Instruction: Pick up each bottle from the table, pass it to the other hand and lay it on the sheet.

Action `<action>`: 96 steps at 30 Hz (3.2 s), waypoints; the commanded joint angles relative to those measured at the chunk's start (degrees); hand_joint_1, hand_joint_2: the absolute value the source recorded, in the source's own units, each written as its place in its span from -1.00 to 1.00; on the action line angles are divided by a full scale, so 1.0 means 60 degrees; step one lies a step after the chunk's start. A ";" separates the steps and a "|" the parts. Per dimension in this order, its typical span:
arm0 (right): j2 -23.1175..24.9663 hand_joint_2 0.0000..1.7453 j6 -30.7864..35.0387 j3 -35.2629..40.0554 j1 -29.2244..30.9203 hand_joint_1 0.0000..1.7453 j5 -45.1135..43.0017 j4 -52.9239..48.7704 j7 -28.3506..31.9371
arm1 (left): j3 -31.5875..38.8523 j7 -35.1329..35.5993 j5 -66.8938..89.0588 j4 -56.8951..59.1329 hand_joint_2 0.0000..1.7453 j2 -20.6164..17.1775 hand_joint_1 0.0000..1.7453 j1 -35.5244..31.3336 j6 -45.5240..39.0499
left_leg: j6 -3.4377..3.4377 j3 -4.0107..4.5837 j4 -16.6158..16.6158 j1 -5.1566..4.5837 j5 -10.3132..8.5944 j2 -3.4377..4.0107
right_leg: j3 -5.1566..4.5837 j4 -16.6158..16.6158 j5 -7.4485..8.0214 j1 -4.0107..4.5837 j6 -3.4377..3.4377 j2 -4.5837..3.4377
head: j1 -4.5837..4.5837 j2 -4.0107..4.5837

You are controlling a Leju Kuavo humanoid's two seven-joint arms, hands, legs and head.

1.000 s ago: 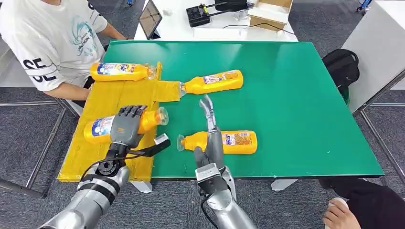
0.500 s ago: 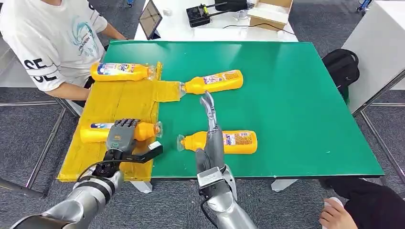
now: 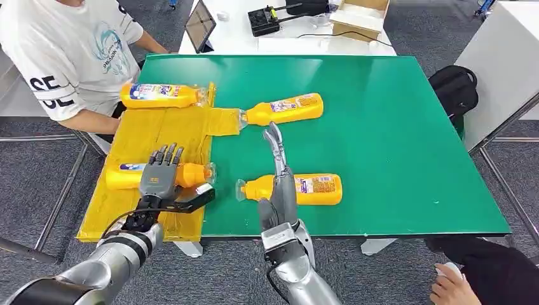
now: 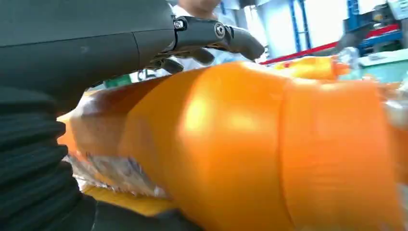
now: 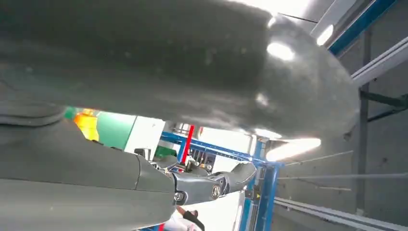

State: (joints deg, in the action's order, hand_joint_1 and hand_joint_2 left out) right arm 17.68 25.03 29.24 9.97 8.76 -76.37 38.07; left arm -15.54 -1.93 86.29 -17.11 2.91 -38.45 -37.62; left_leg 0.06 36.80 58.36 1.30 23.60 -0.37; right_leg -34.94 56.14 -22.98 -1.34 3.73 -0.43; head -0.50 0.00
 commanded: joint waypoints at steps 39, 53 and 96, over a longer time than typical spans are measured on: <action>0.0386 -1.00 -0.0742 -0.0959 0.0101 -1.00 -0.0352 0.1315 0.0321 | 0.3231 -0.4103 -0.3169 0.0398 -1.00 -0.0079 -1.00 -0.0370 0.6897 | -0.0004 -0.0308 -0.0035 -0.0010 0.0019 -0.0119 | 0.0332 -0.0017 -0.0066 -0.0001 -0.0058 0.0096 | 0.0004 0.0000; 0.0386 -1.00 -0.0611 -0.1024 0.0080 -1.00 -0.0451 0.1752 0.0321 | 0.4549 -0.6046 -0.5223 -0.0554 -1.00 0.0993 -1.00 -0.0018 0.3368 | -0.0004 -0.0288 -0.0036 -0.0009 0.0022 -0.0128 | 0.0218 -0.0025 -0.0084 -0.0001 -0.0079 0.0105 | 0.0000 0.0000; -0.3113 1.00 -0.1924 -0.2811 0.2213 -1.00 0.5104 0.3222 -0.3242 | 0.2067 -0.6346 -1.2403 -0.7773 1.00 0.1451 -1.00 0.4343 0.1477 | -0.0001 -0.0098 -0.0008 -0.0012 0.0025 -0.0096 | 0.0125 -0.0016 -0.0060 -0.0002 -0.0033 0.0102 | 0.0000 0.0000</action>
State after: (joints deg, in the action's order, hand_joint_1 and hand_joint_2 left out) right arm 9.04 18.30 17.25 14.36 34.24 -66.73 24.42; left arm -3.93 -40.17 11.28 -58.56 10.47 -17.86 -28.72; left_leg -0.02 36.37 58.35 1.24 23.71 -1.04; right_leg -34.34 56.11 -23.34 -1.37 3.62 0.23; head -0.50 0.00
